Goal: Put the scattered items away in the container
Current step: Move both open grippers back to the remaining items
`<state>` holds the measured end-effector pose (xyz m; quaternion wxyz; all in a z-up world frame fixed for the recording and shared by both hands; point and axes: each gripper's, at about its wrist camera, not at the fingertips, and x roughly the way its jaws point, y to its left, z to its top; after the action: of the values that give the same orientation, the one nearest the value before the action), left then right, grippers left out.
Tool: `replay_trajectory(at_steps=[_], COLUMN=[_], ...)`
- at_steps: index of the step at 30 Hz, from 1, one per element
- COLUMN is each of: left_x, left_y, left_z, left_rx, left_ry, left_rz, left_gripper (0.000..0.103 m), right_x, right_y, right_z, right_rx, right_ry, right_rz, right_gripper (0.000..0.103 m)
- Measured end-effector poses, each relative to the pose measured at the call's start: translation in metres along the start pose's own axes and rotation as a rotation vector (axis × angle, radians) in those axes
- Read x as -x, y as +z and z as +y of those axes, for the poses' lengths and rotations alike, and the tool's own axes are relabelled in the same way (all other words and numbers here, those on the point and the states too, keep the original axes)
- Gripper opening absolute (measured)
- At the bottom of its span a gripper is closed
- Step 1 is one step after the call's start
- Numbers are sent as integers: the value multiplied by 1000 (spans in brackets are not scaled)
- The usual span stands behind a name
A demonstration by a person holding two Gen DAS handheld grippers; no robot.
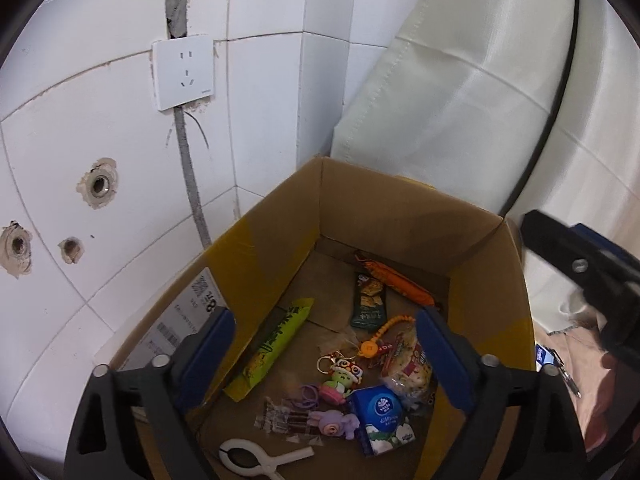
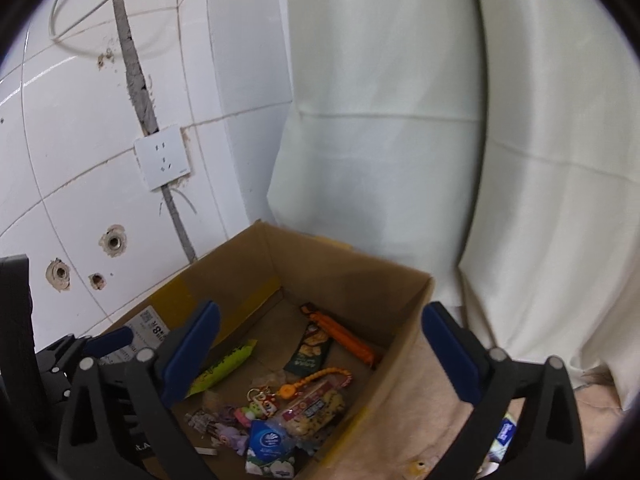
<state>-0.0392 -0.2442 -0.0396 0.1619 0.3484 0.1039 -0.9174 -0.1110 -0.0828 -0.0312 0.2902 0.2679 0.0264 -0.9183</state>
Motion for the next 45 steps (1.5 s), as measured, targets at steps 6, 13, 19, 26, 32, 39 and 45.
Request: replay_trajectory(at_steps=[6,13,19,26,32,39,45], left_x=[22,66,75,70,32,-3,-28], left_y=[4,8,0,-22,-62,-110,-126], left_z=[-1,-45,-111,-182,-230,-245,-218], left_rx=[39,-1,-104,-173,-258,-325,-291], left_ry=[-54,-242,-328,-371,-382,-287,-260], left_rz=[-72,-244,-229,-242,-158,-187,-130], left_gripper=[100,103,103,103,103,103,103], right_x=[20,84,139,172,165,147,119], right_y=[7,5,-13,-54,-92,-135,-156], right_z=[-16,-68,-138,-193,-226,-252,-246], right_rx=[3,-43,-145,-160,-157,-264,-225], right_ry=[-43,-151,-200,-411,-455,-400,-374], right_rz=[-5,-143,-232,-186,-94,-50,20], right_gripper=[103,103,103,103,103,103,103])
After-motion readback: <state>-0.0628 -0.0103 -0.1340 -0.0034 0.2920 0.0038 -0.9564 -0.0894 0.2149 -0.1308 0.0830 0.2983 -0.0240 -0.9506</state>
